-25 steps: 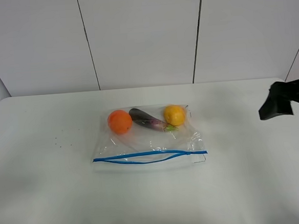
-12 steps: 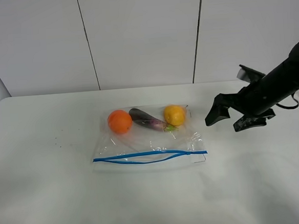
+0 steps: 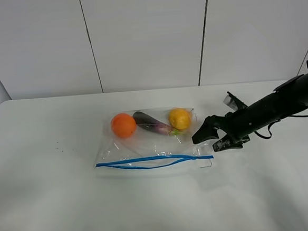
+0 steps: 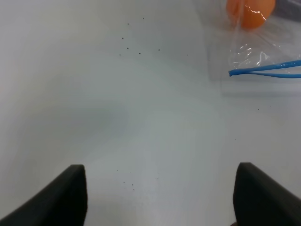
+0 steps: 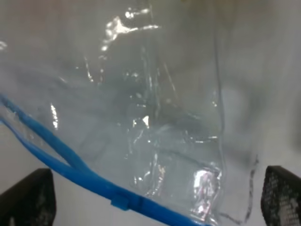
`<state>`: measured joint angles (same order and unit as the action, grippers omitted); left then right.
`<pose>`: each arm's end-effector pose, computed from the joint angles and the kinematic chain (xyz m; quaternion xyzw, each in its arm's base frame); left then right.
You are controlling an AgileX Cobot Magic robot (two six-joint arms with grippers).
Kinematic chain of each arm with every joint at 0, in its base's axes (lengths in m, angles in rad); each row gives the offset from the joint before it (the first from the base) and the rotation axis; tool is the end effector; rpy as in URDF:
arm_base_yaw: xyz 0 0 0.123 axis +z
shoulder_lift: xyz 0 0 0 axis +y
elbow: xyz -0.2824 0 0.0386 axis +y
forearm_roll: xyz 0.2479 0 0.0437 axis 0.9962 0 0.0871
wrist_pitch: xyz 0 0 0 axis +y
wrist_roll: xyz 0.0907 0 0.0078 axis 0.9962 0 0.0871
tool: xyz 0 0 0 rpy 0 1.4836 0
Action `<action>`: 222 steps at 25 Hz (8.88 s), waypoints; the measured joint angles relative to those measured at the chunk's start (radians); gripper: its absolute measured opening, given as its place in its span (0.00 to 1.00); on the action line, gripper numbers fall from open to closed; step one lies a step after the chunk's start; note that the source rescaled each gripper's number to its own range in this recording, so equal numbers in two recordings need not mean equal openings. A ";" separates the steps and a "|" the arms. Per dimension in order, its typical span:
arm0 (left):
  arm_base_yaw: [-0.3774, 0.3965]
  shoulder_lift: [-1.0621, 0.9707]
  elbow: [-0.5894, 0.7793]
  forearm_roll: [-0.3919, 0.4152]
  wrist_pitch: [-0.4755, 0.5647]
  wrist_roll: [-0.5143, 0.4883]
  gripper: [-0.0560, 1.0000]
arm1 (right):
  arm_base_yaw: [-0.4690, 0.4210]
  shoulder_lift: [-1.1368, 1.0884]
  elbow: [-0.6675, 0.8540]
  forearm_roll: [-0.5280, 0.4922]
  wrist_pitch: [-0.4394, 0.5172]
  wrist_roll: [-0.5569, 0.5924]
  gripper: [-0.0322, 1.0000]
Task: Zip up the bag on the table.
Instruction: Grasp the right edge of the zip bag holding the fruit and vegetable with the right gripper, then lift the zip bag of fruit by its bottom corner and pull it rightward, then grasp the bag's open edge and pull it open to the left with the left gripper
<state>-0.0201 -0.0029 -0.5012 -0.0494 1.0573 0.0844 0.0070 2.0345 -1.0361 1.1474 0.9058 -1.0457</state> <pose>-0.0054 -0.0038 0.2778 0.0454 0.8498 -0.0078 0.5251 0.3425 0.0678 0.1112 -0.0860 0.9140 0.3835 0.1004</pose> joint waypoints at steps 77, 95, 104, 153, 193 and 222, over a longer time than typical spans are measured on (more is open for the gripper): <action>0.000 0.000 0.000 0.000 0.000 0.000 0.90 | 0.017 0.001 -0.069 0.242 0.299 0.400 0.03; 0.000 0.315 -0.175 -0.051 -0.165 -0.021 0.90 | 0.017 0.001 -0.069 0.233 0.299 0.400 0.03; 0.000 0.741 -0.327 0.003 -0.447 0.460 0.90 | 0.017 0.001 -0.069 0.233 0.300 0.392 0.03; -0.838 1.777 -0.329 0.002 -1.693 1.108 0.90 | 0.018 0.001 -0.069 0.233 0.300 0.384 0.03; -0.837 1.899 -0.330 -0.001 -1.801 1.080 0.28 | 0.018 0.001 -0.069 0.233 0.300 0.384 0.03; -0.757 1.899 -0.333 -0.136 -1.816 1.240 0.06 | 0.018 0.001 -0.070 0.269 0.290 0.384 0.03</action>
<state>-0.7771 1.8961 -0.8345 -0.1853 -0.7583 1.3246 0.0254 2.0355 -1.1059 1.4161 1.1956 -0.6612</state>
